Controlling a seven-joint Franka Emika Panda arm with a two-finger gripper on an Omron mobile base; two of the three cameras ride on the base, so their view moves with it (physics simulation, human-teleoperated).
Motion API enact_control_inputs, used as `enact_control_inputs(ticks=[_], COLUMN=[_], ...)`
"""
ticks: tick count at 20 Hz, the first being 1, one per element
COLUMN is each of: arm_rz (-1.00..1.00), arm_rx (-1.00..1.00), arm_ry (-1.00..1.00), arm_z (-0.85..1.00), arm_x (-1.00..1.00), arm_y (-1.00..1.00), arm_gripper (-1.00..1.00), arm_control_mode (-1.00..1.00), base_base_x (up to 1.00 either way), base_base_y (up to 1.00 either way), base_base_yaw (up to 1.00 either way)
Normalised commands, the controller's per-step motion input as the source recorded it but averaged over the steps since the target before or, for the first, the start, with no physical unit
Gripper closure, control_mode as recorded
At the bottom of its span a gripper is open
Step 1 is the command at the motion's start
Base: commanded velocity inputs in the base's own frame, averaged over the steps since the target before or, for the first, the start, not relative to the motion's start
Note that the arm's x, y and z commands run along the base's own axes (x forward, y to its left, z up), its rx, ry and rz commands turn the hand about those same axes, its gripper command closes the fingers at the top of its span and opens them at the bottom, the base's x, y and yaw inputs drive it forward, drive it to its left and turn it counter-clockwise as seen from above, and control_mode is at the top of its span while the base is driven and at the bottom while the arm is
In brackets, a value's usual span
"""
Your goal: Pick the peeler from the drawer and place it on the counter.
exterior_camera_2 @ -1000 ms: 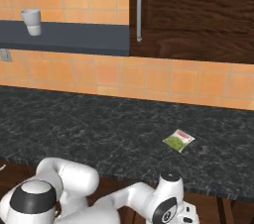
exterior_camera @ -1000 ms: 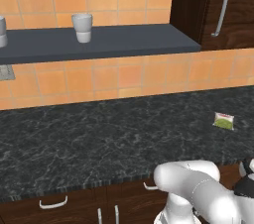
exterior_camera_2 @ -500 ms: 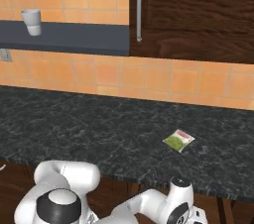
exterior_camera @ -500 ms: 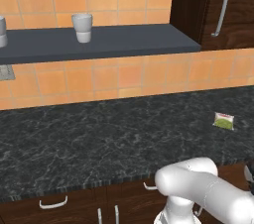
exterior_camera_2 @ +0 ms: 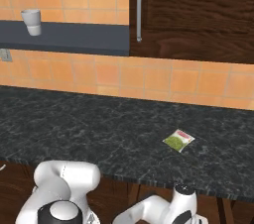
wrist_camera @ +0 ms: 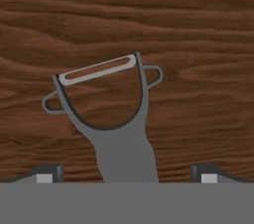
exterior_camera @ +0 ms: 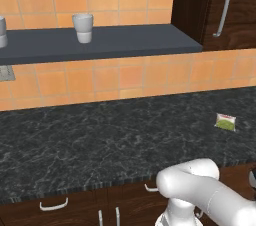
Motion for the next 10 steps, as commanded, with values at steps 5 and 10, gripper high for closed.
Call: enact_control_inputs(ticks=[5,10], arm_rz=[0.03,0.06], arm_rx=[-0.05,-0.03], arm_ry=[0.02,0.04], arm_z=[-0.51,-0.66], arm_x=[0.00,-0.02], arm_y=[0.00,-0.41], arm_gripper=[-1.00,1.00], arm_control_mode=[-1.00,-1.00], base_base_x=[0.00,0.00], base_base_y=[0.00,0.00], base_base_yaw=[0.00,0.00])
